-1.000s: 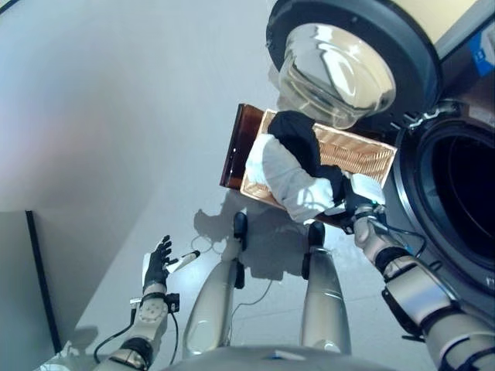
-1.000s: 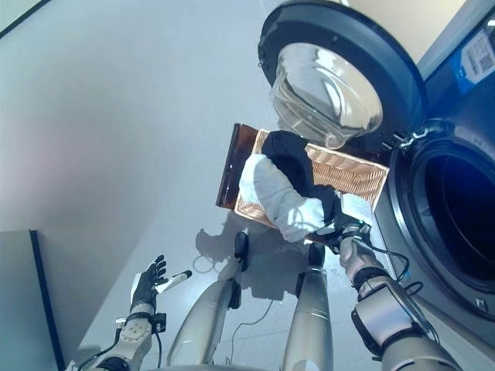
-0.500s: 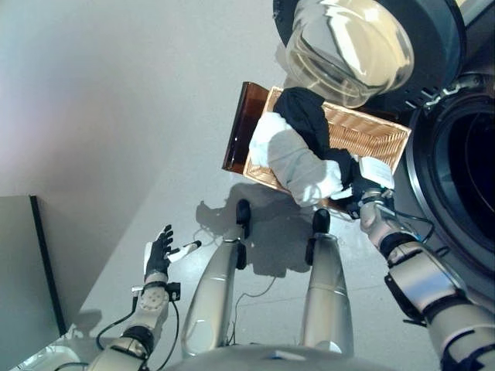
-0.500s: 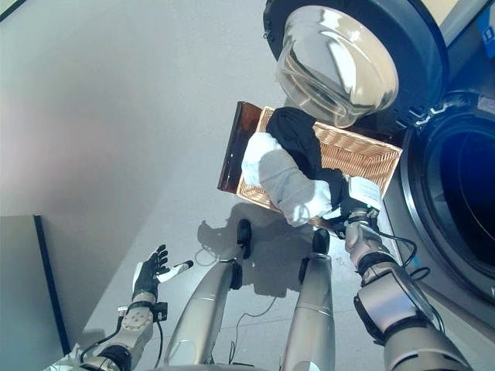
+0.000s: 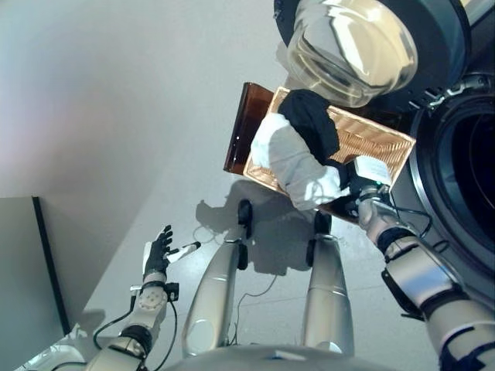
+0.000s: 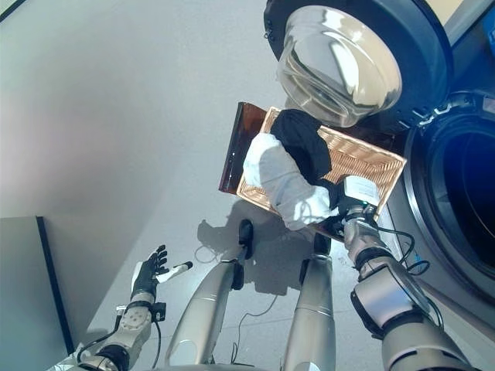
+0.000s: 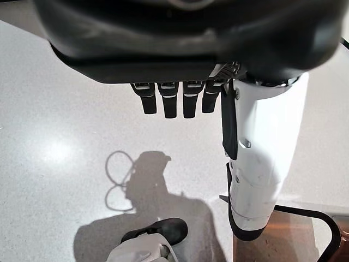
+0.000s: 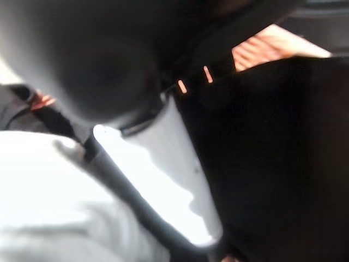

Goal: Pick up the clothes and place them into the washing machine

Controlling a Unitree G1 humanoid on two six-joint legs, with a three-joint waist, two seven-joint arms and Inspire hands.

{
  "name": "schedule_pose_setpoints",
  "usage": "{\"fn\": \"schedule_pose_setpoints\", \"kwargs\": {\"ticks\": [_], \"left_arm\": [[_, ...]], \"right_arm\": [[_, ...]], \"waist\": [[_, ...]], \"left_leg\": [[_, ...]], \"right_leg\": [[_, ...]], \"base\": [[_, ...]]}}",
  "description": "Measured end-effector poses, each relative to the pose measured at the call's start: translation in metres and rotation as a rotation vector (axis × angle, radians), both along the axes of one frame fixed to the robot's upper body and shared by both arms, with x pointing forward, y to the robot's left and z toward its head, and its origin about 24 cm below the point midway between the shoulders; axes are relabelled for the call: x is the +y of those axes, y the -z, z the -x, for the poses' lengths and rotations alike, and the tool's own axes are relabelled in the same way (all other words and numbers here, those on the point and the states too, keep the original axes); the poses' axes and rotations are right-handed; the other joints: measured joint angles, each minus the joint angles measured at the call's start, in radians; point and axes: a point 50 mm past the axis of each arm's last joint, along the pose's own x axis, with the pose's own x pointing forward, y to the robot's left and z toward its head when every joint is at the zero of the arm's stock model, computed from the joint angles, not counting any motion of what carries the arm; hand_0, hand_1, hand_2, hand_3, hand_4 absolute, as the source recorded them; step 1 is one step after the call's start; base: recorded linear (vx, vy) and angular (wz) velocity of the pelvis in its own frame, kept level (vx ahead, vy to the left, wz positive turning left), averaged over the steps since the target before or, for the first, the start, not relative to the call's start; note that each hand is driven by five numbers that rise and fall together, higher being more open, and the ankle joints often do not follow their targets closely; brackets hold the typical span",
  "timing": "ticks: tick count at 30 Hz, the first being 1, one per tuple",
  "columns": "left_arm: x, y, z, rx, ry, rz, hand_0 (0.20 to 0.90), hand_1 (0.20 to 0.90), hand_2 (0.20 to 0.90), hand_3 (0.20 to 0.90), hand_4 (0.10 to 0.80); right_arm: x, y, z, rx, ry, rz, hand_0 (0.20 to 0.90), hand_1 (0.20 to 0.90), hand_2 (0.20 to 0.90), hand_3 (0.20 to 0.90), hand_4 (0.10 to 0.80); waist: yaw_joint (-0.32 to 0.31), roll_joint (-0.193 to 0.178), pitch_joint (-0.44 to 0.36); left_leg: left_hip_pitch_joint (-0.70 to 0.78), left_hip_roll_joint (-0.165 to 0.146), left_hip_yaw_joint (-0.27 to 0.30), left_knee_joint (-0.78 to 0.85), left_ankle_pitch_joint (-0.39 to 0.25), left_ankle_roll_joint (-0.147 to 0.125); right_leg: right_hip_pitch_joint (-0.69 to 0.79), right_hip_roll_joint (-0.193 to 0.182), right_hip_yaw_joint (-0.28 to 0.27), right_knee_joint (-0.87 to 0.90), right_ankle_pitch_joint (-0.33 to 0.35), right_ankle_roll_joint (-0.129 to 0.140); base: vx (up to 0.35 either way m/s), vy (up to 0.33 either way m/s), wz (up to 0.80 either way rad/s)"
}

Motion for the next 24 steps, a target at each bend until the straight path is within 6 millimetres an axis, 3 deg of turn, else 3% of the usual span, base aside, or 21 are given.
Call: {"fn": "schedule_pose_setpoints", "kwargs": {"ticks": [14, 24], "left_arm": [[0.005, 0.004, 0.008, 0.036, -0.011, -0.012, 0.9, 0.9, 0.9, 0.9, 0.8], [0.016, 0.017, 0.037, 0.111, -0.072, -0.011, 0.9, 0.9, 0.9, 0.9, 0.8]], "right_arm": [[-0.022, 0.013, 0.018, 0.06, 0.101, -0.014, 0.2, 0.2, 0.2, 0.2, 0.3], [-0.028, 0.02, 0.031, -0.102, 0.204, -0.316, 0.2, 0.2, 0.2, 0.2, 0.3]], "waist": [[0.006, 0.013, -0.067], [-0.026, -0.048, -0.128]], "left_leg": [[0.111, 0.004, 0.016, -0.07, 0.002, 0.015], [0.237, 0.011, 0.02, -0.154, 0.006, 0.024]], "right_leg": [[0.131, -0.002, -0.004, -0.122, 0.039, 0.022], [0.26, 0.006, -0.013, -0.218, 0.05, 0.034]], "base": [[0.055, -0.02, -0.05], [0.084, -0.078, -0.03]]}}
